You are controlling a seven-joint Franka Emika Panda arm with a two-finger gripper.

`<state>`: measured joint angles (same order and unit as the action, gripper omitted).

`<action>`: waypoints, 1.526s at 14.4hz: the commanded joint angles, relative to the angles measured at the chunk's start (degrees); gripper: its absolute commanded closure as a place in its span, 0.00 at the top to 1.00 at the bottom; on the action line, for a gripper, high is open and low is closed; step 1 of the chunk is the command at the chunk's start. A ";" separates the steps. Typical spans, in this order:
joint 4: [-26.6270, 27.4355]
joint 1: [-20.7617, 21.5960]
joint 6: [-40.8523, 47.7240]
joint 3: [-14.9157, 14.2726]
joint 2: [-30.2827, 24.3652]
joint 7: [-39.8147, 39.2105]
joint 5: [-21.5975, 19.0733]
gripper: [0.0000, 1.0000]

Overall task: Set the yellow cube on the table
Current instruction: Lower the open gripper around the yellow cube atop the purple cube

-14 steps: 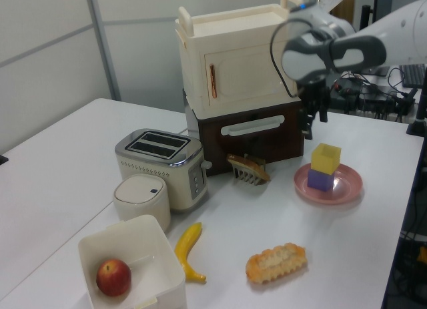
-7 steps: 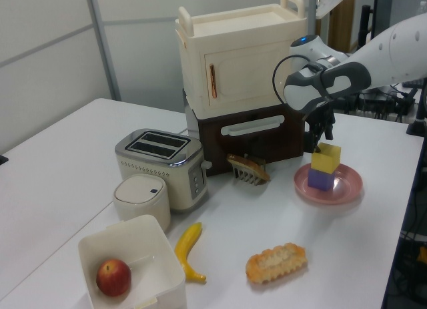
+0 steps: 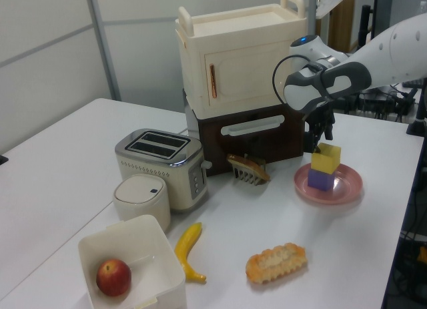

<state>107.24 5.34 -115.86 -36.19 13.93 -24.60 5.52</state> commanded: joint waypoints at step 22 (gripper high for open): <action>0.78 1.95 3.53 -6.00 -3.82 -8.01 -9.03 1.00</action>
<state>107.20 6.21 -113.32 -40.92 12.13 -30.54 -1.78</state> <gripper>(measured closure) 0.000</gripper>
